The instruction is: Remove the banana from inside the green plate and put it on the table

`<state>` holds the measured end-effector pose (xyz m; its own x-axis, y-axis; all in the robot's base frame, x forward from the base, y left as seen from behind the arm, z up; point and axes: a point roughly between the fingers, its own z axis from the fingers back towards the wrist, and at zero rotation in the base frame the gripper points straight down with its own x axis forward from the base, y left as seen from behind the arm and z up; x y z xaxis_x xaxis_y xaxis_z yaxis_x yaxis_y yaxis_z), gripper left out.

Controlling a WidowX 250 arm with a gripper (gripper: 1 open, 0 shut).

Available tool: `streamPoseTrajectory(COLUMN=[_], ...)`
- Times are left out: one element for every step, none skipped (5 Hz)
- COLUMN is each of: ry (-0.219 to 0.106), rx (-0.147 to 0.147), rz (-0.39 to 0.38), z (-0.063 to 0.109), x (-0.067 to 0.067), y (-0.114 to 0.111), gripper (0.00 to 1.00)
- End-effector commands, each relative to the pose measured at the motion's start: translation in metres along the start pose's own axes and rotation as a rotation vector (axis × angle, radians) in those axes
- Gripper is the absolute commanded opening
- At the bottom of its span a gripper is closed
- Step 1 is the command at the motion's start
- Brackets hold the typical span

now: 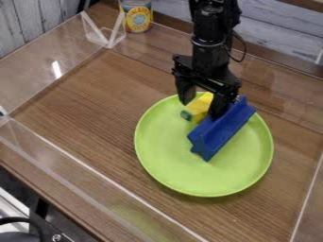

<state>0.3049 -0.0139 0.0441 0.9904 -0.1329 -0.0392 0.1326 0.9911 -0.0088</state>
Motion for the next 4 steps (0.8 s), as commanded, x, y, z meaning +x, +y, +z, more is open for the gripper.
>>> streamPoseTrajectory(ry=[-0.004, -0.003, -0.003, -0.002], rx=[0.004, 0.003, 0.002, 0.002], rz=[-0.018, -0.02, -0.022, -0.024], z=[-0.006, -0.01, -0.015, -0.019], x=[0.001, 0.002, 0.002, 0.002], y=[-0.004, -0.005, -0.005, -0.006], gripper=[1.0, 1.0, 1.0, 1.0])
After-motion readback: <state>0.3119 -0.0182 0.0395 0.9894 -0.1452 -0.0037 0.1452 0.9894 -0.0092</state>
